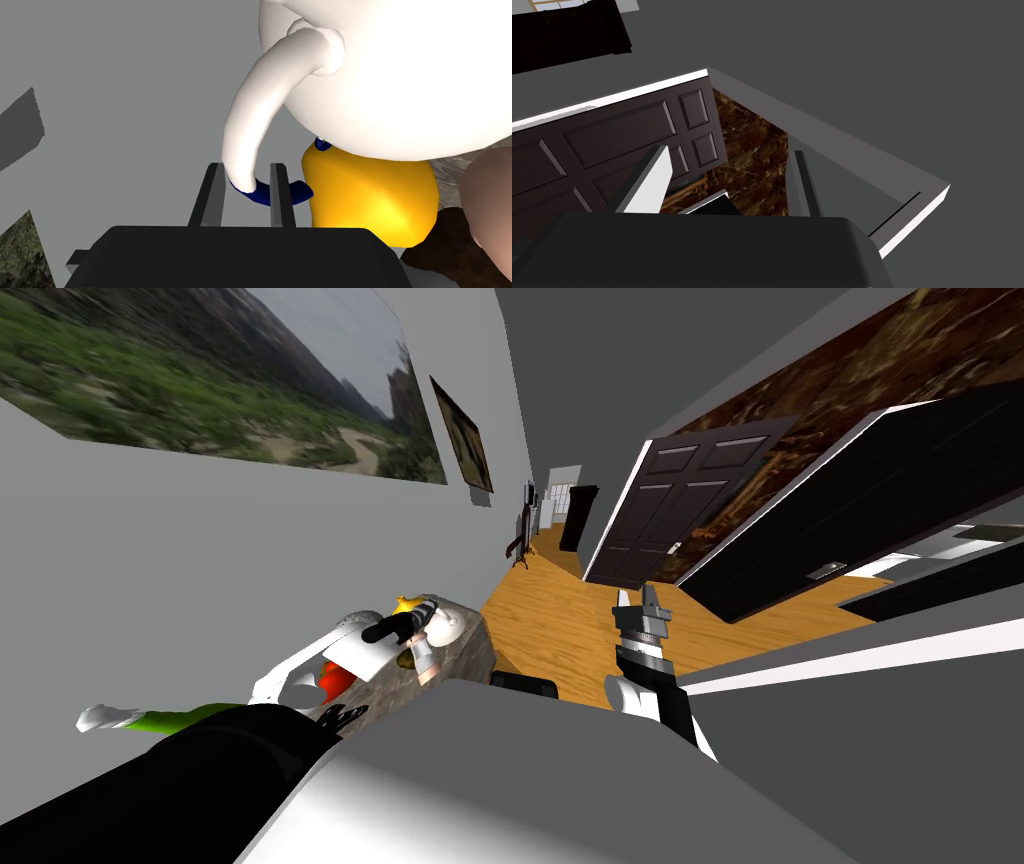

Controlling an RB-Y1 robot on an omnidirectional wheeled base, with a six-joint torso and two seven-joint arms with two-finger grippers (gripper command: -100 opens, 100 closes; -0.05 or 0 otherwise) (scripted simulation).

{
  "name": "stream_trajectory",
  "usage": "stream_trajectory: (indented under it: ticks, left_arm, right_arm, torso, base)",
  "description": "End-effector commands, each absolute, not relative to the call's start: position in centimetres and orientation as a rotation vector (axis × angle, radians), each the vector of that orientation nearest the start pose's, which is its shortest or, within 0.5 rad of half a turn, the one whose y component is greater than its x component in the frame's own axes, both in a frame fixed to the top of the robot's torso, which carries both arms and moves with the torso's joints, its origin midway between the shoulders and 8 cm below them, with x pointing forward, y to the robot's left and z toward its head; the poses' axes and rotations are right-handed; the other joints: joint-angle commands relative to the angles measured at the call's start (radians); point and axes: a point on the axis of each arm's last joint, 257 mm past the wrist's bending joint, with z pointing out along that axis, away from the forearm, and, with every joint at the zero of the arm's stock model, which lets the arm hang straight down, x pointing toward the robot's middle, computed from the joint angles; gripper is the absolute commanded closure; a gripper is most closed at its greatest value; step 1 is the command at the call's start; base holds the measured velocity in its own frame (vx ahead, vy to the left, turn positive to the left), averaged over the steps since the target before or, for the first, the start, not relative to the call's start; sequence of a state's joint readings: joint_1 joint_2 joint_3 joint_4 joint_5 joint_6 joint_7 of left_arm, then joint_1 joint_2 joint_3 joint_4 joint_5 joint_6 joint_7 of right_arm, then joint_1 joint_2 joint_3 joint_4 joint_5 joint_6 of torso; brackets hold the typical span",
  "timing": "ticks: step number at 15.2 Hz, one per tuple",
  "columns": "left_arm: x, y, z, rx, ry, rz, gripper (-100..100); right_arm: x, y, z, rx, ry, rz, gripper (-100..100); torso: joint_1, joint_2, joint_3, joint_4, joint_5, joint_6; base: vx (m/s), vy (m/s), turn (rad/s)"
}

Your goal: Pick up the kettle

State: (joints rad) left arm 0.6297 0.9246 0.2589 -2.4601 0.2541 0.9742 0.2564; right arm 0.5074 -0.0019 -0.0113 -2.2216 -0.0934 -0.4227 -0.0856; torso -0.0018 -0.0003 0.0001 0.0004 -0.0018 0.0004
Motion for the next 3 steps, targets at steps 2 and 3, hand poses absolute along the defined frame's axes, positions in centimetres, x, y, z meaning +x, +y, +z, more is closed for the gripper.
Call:
stream_trajectory:
  ticks: [2,3]
  left_arm:
    - [33.88,43.35,-17.41,-1.282,1.751,-0.345,100]
    - [34.0,43.68,-17.8,-1.287,1.748,-0.344,100]
  right_arm:
    - [36.32,-29.96,-2.0,0.867,0.619,1.389,0]
    - [36.32,-29.96,-2.0,0.867,0.619,1.389,0]
  torso:
    - [-0.001,0.001,0.001,0.0,-0.001,-0.001]
    - [-0.001,0.003,0.002,0.001,-0.001,-0.001]
  base:
    - [-0.022,-0.005,0.083]
    - [-0.019,-0.006,0.028]
